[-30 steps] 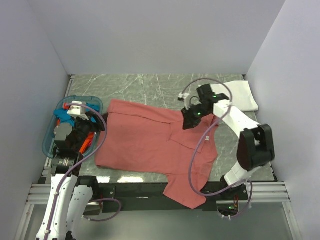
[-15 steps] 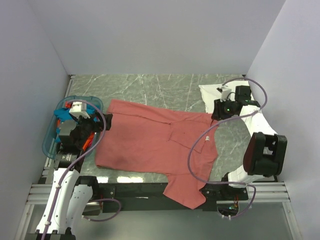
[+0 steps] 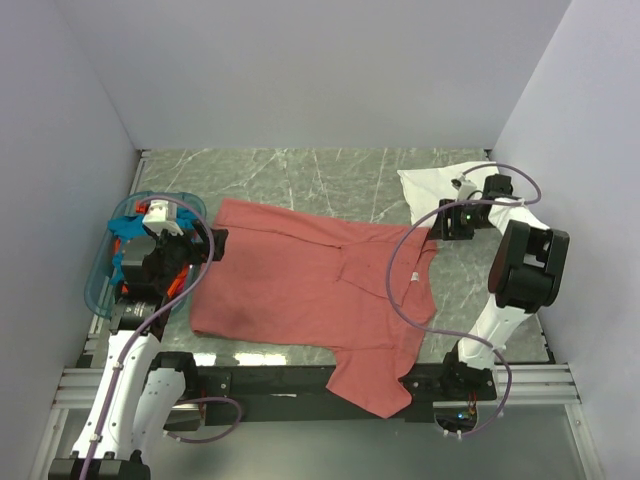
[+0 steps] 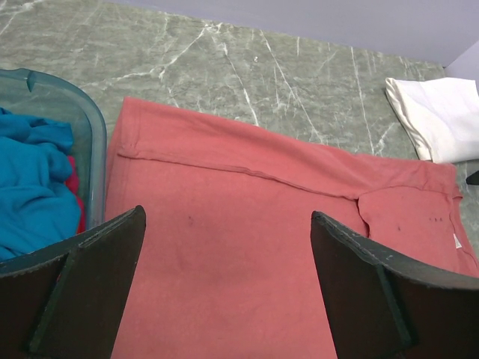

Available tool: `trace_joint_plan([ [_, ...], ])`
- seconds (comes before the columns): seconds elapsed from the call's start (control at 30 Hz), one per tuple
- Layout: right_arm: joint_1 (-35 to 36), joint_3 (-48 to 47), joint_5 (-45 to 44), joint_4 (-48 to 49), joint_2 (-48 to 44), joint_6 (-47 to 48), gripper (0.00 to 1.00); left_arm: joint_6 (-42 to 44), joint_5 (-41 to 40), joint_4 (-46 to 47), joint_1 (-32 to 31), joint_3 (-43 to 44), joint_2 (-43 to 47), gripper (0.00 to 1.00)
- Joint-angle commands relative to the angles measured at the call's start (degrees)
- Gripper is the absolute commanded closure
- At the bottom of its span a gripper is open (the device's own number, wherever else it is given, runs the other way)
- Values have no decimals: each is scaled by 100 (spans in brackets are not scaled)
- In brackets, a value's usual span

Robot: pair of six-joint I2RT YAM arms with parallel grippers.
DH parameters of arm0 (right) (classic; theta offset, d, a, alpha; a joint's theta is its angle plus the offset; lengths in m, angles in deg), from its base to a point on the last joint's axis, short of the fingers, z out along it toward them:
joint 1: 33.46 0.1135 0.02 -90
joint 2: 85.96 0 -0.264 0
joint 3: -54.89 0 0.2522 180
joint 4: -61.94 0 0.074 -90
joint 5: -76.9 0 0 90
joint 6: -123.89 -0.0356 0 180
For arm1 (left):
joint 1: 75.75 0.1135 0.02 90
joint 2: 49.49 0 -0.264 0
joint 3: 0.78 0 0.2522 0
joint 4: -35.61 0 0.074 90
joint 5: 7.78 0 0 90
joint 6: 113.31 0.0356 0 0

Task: Fold and stack the t-shirts
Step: Fold the tshirt

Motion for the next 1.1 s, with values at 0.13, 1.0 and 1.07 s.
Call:
trace_joint_plan([
  [0.13,-16,-679,448,-244,493,173,33,20,90,113,-26,162,26,4],
  [1.0,265,-961,88,-499,1127,-3,36,29,81,104,-26,162,8,4],
  [1.07,265,-978,97,-490,1136,-3,41,37,72,104,-26,171,8,4],
])
